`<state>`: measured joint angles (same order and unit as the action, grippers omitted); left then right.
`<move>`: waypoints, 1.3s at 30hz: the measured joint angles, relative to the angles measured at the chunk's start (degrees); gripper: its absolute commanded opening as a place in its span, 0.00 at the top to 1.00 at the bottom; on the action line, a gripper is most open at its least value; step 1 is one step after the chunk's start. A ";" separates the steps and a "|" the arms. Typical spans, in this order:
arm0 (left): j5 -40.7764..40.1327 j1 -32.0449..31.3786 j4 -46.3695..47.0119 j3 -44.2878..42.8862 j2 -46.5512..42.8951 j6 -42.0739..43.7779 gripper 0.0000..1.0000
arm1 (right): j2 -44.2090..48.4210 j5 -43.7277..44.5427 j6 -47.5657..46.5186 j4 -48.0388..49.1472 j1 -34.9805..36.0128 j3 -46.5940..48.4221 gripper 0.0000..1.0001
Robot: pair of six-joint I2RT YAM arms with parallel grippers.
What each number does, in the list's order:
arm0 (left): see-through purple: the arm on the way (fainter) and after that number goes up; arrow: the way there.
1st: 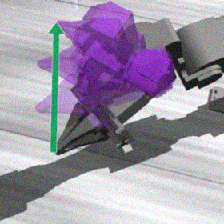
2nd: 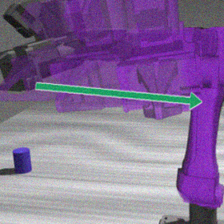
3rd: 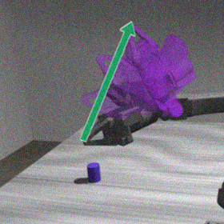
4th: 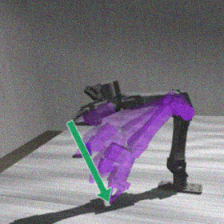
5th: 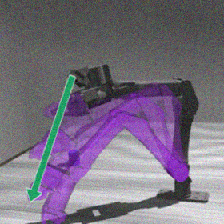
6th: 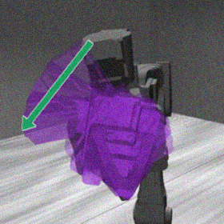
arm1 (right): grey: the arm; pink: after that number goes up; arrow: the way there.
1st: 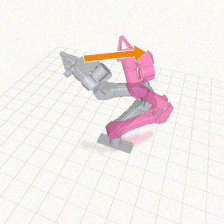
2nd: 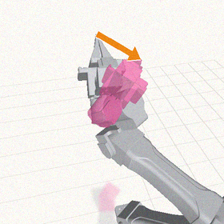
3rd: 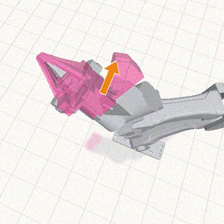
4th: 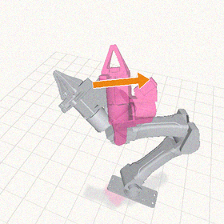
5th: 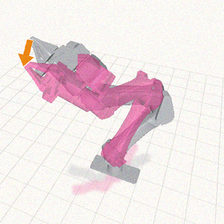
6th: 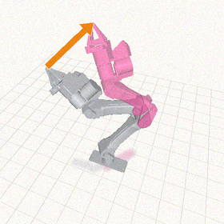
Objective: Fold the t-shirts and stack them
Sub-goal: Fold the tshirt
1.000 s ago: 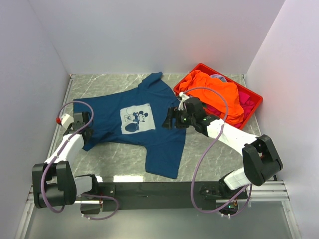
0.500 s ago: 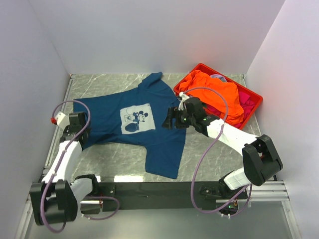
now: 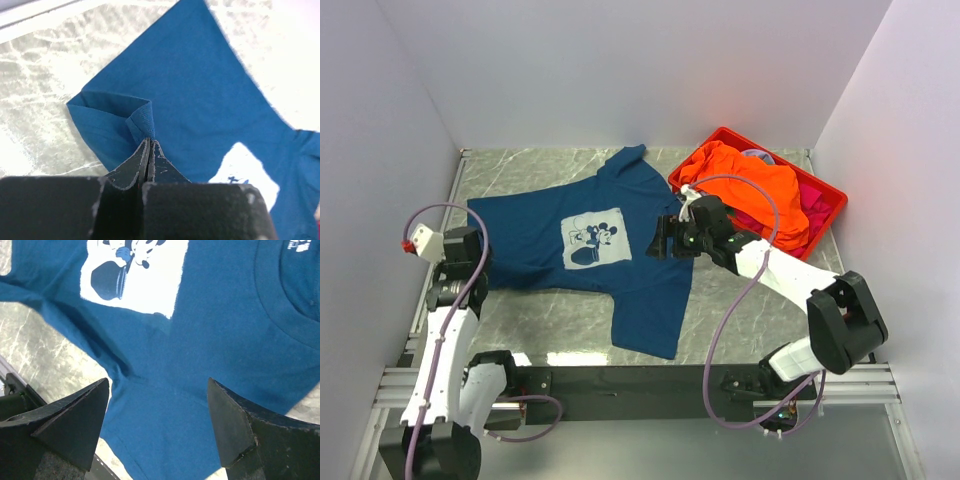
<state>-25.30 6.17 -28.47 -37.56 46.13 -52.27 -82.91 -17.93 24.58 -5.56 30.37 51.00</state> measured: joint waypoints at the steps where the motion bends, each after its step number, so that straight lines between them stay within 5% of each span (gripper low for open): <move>1: -0.13 0.00 -0.11 -0.33 -0.61 -0.11 0.99 | 0.20 0.39 0.11 -0.28 0.20 -0.02 0.15; 18: -1.88 0.00 -0.33 -0.46 -8.74 -1.18 0.99 | 20.83 18.80 13.42 -18.40 16.63 -12.50 0.16; 29: -0.22 0.02 0.11 1.25 -10.05 -1.01 0.99 | 18.10 23.08 27.28 -26.47 30.62 -15.47 0.18; 39: 1.05 0.02 0.81 1.25 -10.82 -0.96 0.99 | 11.13 23.54 31.39 -25.31 33.35 -15.67 0.27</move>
<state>-24.25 6.20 -27.66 -36.32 35.31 -53.23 -71.79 5.61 55.96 -30.87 63.72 35.33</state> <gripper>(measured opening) 0.013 0.762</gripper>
